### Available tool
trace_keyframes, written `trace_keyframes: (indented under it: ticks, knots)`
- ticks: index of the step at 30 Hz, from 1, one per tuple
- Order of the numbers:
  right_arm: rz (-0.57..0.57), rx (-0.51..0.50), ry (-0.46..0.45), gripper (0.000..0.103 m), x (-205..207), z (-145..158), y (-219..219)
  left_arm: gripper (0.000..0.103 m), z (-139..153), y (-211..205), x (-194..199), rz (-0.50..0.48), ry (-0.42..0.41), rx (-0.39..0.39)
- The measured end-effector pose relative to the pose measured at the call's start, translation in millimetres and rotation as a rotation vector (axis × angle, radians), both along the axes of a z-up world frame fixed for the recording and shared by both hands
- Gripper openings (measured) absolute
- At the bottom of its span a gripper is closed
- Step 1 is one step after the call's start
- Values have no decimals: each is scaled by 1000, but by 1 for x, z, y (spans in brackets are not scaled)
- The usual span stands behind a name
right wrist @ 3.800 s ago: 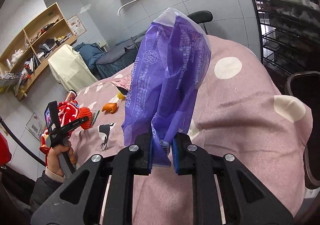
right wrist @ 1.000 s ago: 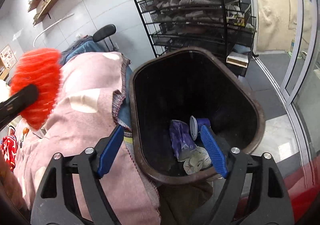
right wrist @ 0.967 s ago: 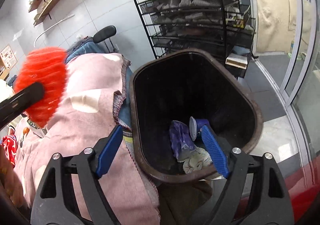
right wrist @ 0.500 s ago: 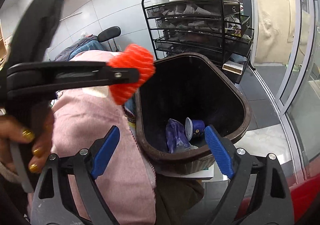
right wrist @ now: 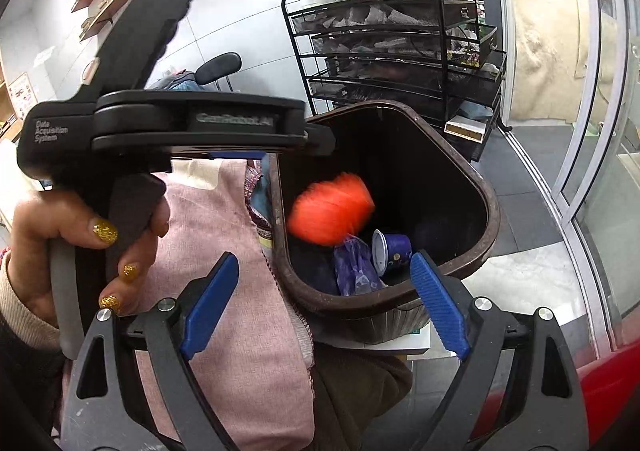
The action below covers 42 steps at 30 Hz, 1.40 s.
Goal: Collect trash
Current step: 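Move the left tool over the bin and release the orange mesh net, then grasp the green candy wrapper with the left tool while the right tool grasps the pink snack bag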
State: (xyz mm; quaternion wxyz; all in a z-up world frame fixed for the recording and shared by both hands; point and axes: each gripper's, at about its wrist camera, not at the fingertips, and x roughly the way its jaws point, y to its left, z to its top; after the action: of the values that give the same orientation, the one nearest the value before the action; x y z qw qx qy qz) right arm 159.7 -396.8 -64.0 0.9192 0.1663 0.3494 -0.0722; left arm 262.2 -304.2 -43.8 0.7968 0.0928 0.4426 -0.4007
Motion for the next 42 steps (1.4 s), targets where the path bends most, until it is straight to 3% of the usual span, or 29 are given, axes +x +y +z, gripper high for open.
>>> trace_keyframes:
  ticks: [6,12,19,25,29,42]
  knots:
    - [-6,0,1,87,2,-1,-1,83,17,20,-9,57,-71,-44]
    - [3,7,5,87,4,-3,0,89,40,48,-35,105,-222,-49]
    - [46,7,-6,87,10,2,9,93,56,94,-55,182,-292,-81]
    - [137,0,-17,87,20,12,36,93,61,144,-62,293,-298,-104]
    - [229,-5,-20,87,30,20,58,93,62,180,-68,387,-339,-67]
    - [514,-18,-6,87,70,49,146,93,46,324,-72,702,-307,-11]
